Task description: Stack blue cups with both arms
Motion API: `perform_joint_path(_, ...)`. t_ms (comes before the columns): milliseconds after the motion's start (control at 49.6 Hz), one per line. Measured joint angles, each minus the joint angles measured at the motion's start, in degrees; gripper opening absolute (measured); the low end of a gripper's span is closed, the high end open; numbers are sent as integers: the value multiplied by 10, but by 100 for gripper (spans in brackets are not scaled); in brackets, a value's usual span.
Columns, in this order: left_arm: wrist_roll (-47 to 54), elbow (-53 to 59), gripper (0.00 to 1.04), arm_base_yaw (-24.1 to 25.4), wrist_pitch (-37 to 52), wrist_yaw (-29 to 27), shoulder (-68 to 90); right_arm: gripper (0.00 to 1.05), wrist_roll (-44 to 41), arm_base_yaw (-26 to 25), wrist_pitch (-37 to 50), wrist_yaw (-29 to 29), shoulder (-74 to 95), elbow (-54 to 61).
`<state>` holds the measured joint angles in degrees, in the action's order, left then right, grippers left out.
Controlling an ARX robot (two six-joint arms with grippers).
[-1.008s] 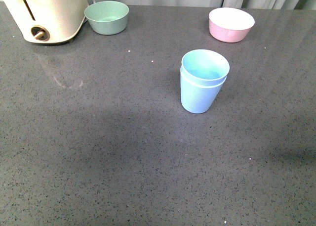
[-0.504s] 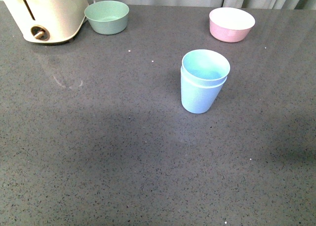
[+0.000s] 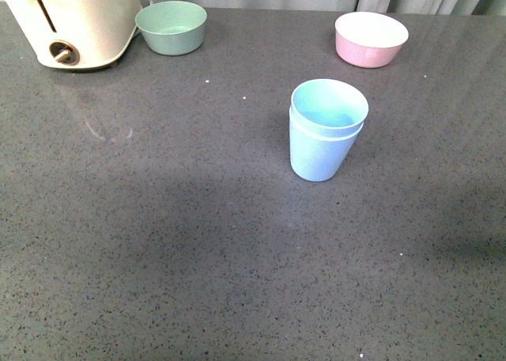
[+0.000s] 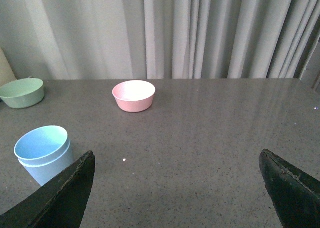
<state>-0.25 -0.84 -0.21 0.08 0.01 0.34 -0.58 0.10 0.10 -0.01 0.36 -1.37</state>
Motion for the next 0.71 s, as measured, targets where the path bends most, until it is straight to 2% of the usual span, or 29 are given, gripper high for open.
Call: perform_joint_path(706,0,0,96,0,0,0,0,96,0,0,0,0,0,0)
